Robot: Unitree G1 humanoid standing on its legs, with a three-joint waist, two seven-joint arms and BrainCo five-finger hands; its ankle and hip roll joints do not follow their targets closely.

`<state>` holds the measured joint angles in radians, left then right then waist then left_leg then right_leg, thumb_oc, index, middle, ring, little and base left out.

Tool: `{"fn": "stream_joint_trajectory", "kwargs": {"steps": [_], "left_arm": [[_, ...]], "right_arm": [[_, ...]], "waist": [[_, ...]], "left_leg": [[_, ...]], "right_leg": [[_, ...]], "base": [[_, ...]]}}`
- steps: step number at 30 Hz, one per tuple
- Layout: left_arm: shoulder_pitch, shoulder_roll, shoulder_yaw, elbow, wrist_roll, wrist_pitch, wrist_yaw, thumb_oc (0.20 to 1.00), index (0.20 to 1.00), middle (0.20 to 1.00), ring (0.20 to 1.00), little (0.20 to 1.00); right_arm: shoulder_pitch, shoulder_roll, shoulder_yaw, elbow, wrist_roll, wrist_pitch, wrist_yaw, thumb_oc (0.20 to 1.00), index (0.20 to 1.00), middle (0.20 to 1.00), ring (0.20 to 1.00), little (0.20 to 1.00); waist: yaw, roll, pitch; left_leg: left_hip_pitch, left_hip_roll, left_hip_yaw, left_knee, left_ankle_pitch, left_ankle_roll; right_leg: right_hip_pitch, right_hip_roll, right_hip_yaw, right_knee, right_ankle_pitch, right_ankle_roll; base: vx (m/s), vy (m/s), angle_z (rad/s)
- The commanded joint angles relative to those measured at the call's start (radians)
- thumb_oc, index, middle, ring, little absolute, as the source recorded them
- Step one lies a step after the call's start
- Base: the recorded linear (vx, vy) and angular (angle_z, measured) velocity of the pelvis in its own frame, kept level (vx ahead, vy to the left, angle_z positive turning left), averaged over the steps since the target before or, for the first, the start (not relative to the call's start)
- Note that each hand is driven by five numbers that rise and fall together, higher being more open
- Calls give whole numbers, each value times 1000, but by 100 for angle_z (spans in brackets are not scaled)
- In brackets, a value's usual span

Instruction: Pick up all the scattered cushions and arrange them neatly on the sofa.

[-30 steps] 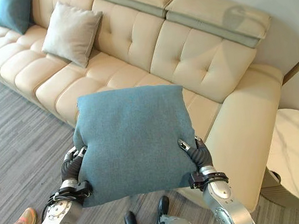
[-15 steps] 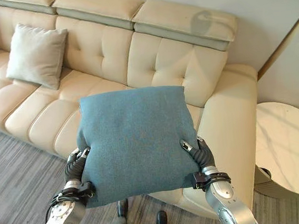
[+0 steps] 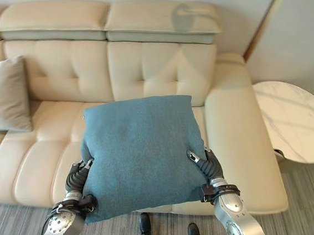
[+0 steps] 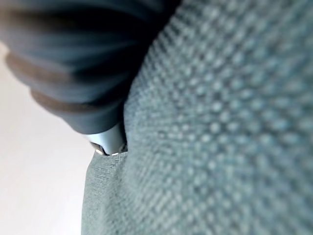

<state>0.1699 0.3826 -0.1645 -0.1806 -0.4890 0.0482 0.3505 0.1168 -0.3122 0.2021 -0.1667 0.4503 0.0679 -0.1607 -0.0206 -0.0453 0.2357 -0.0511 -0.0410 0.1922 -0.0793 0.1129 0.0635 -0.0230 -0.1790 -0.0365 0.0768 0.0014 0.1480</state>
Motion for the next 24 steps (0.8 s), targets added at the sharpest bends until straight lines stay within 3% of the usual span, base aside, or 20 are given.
{"fn": "stream_joint_trajectory", "kwargs": {"steps": [1, 3, 4, 5, 11, 15, 18, 21, 22, 24], "left_arm": [[-63, -42, -8, -94, 55, -83, -54, 200, 200, 200, 200, 200], [-61, -43, 7, -88, 61, -83, -50, 200, 200, 200, 200, 200], [-55, -44, 18, -80, 73, -77, -48, 200, 200, 200, 200, 200], [-66, -46, 9, -65, 85, -84, -43, 200, 200, 200, 200, 200], [-174, -64, -35, -2, 127, -88, 1, 200, 200, 200, 200, 200], [-301, -68, -96, 76, 147, -96, 54, 200, 200, 200, 200, 200], [-535, -49, -141, 217, 157, -112, 140, 200, 200, 200, 200, 200], [-921, -9, -225, 441, 146, -128, 212, 200, 200, 200, 200, 200], [-1115, 35, -257, 514, 149, -147, 234, 200, 200, 200, 200, 200], [-1271, 99, -287, 551, 158, -158, 253, 200, 200, 200, 200, 200]], "right_arm": [[-90, 23, 74, -29, -14, -82, 44, 200, 200, 200, 200, 200], [-114, 29, 86, -14, -5, -78, 43, 200, 200, 200, 200, 200], [-114, 31, 89, -9, -2, -78, 41, 200, 200, 200, 200, 200], [-122, 32, 99, 0, 5, -84, 39, 200, 200, 200, 200, 200], [-225, 57, 142, 61, 45, -105, -18, 200, 200, 200, 200, 200], [-384, 83, 188, 152, 75, -124, -90, 200, 200, 200, 200, 200], [-611, 63, 207, 270, 69, -133, -179, 200, 200, 200, 200, 200], [-913, 6, 185, 434, 102, -159, -269, 200, 200, 200, 200, 200], [-1061, -55, 155, 474, 97, -176, -309, 200, 200, 200, 200, 200], [-1177, -119, 146, 492, 73, -190, -354, 200, 200, 200, 200, 200]], "waist": [[14, 4, -86], [28, -2, -81], [28, -1, -82], [15, -5, -75], [23, 8, -46], [34, 27, 9], [42, 39, 61], [38, 51, 87], [31, 63, 104], [24, 75, 118]], "left_leg": [[19, 49, -63, -8, -135, -57], [29, 55, -21, -8, -139, -63], [43, 55, -15, -8, -154, -68], [30, 50, -10, -8, -137, -64], [-4, 45, -31, -8, -124, -65], [-84, 38, -62, -8, -96, -62], [-199, 35, -71, 58, -89, -64], [-327, 29, -82, 132, -89, -70], [-409, 28, -88, 173, -85, -81], [-470, 27, -91, 199, -87, -93]], "right_leg": [[12, 53, -202, -19, -72, -38], [10, 67, -277, -90, -39, -43], [17, 76, -267, -121, -41, -40], [13, 105, -187, -151, -34, -56], [-6, 100, -205, -164, -35, -61], [-69, 93, -219, -161, -30, -72], [-186, 74, -216, -82, -32, -79], [-311, 59, -213, 10, -37, -84], [-387, 49, -215, 50, -43, -80], [-450, 39, -211, 85, -49, -73]], "base": [[27, -11, -82], [61, -20, -93], [73, -12, -67], [66, -11, -31], [11, -37, 0], [-74, -31, 27], [-181, -4, 18], [-109, 11, 17], [-11, 17, 15], [17, 33, 13]]}}
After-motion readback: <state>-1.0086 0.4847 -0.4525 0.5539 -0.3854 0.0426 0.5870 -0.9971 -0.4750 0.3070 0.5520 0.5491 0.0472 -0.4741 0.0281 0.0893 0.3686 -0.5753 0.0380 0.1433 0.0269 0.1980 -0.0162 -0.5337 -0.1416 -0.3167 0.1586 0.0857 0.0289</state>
